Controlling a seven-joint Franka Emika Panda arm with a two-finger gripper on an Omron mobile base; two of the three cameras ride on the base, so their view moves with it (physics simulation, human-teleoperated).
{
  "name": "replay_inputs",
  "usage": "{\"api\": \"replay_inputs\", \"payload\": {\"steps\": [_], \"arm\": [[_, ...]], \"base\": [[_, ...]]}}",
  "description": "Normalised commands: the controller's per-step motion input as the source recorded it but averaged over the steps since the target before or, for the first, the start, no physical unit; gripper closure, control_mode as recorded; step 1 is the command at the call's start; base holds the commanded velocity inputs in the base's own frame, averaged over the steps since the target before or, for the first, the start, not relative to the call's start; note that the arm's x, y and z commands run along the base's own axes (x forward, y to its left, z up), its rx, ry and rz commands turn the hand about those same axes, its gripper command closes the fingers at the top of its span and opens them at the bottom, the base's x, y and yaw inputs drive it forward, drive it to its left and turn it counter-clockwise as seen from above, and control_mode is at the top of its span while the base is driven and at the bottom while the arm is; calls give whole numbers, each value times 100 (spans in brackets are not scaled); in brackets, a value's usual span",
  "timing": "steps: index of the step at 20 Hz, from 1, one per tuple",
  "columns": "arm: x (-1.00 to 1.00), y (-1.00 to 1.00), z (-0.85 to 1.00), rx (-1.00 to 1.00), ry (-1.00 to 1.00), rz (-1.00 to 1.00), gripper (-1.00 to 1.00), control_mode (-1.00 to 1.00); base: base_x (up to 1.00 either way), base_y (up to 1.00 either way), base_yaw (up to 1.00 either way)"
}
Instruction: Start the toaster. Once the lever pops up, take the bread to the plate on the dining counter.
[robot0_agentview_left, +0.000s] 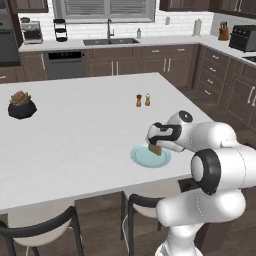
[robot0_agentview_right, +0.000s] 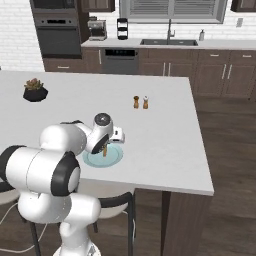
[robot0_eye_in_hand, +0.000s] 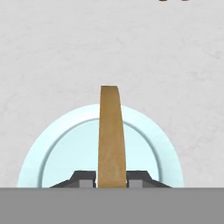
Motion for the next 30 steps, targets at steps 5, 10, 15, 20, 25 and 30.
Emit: {"api": "replay_inputs", "payload": {"steps": [5,10,15,20,25,30], "arm": [[0,0,0,0,0,0,-100,-100],[0,0,0,0,0,0,-100,-100],[0,0,0,0,0,0,-100,-100],[0,0,0,0,0,0,-100,-100],[0,6,0,0,0,0,-100,-100],[0,12,2,0,0,0,-100,-100]], "base": [[0,0,0],[0,0,0],[0,0,0],[0,0,0],[0,0,0],[0,0,0]]}}
